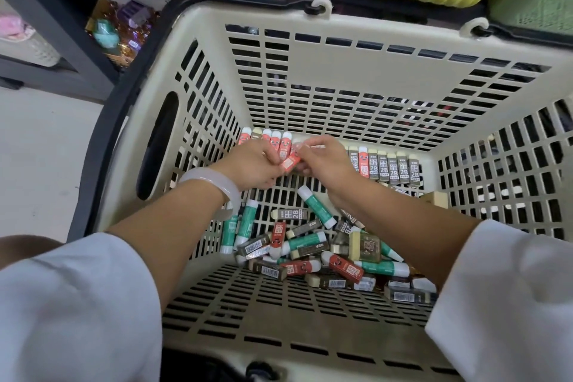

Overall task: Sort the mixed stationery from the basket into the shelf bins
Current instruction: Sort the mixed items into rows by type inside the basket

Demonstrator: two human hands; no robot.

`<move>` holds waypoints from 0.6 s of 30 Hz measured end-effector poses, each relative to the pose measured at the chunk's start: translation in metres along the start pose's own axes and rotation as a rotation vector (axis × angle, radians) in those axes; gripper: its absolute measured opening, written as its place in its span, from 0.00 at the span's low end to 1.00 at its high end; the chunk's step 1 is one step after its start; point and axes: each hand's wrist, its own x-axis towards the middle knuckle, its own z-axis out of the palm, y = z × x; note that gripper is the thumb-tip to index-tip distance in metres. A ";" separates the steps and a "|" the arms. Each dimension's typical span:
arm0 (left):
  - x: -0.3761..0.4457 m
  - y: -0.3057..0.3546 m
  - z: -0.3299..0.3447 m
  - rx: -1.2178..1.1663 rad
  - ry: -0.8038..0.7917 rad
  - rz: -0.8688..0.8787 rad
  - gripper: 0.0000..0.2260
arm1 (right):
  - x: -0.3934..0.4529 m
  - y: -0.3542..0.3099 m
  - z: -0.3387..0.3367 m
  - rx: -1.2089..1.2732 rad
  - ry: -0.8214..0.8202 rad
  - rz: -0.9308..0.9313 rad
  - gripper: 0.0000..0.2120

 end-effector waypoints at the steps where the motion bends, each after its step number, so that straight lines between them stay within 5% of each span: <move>1: -0.001 -0.002 0.003 0.139 -0.009 0.050 0.05 | 0.003 0.000 -0.002 -0.046 0.095 -0.014 0.07; 4: -0.006 -0.005 0.015 0.527 -0.143 0.215 0.03 | 0.017 0.000 -0.006 -0.286 0.305 -0.062 0.09; 10: -0.009 -0.010 0.027 0.961 -0.467 0.246 0.13 | 0.024 0.005 0.007 -0.222 0.258 -0.104 0.04; 15: -0.006 -0.014 0.027 1.060 -0.461 0.243 0.16 | 0.021 0.002 -0.011 -0.431 0.209 -0.237 0.09; 18: -0.005 -0.012 0.023 0.959 -0.384 0.240 0.13 | 0.006 0.004 -0.023 -0.794 -0.056 -0.442 0.06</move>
